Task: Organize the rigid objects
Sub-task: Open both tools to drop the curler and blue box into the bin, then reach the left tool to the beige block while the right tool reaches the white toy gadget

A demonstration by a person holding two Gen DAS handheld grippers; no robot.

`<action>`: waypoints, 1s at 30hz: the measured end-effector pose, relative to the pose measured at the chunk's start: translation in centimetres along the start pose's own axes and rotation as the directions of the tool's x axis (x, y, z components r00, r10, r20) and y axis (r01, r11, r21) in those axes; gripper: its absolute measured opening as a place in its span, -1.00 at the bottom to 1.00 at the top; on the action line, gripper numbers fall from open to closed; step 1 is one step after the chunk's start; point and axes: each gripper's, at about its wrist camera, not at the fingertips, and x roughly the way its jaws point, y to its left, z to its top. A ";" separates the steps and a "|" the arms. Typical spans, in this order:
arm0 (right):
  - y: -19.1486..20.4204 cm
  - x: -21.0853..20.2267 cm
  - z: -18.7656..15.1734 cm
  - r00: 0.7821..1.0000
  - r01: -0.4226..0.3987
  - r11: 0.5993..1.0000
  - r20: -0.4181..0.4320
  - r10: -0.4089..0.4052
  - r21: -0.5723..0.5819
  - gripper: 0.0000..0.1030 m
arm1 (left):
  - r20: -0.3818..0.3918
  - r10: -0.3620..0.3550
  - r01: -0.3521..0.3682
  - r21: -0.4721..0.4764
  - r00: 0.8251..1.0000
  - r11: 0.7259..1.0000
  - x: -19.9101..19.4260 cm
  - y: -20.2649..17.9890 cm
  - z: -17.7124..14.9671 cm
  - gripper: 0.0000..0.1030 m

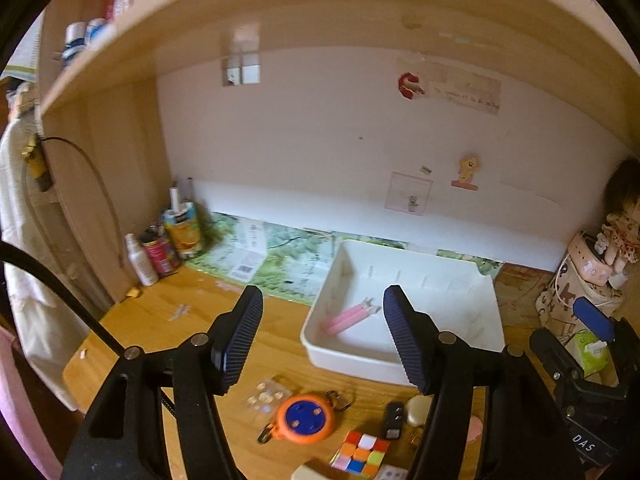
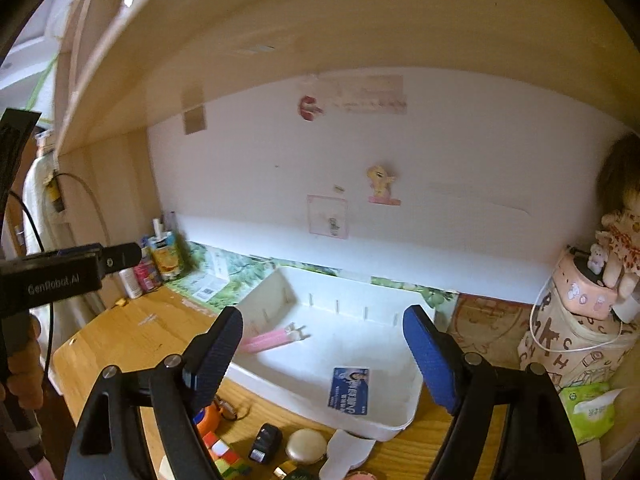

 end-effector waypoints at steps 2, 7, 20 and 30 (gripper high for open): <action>0.1 -0.7 -0.7 1.000 -0.016 1.000 0.001 0.016 -0.010 0.63 | -0.002 0.025 -0.025 -0.007 1.000 1.000 -1.0 0.3 -0.6 0.30; 0.4 -2.1 -2.5 0.998 -0.069 0.997 0.012 0.069 -0.032 0.63 | -0.023 0.086 -0.086 -0.008 0.996 0.996 -2.7 0.7 -2.3 0.30; 1.8 -4.2 -6.9 0.979 -0.205 0.975 0.008 0.206 -0.082 0.72 | -0.176 0.184 -0.177 0.055 0.967 0.983 -2.8 1.3 -6.5 0.30; 3.7 -3.2 -10.9 0.958 -0.283 0.951 -0.078 0.275 -0.122 0.72 | -0.345 0.171 -0.133 0.130 0.923 0.983 0.4 1.8 -9.2 0.41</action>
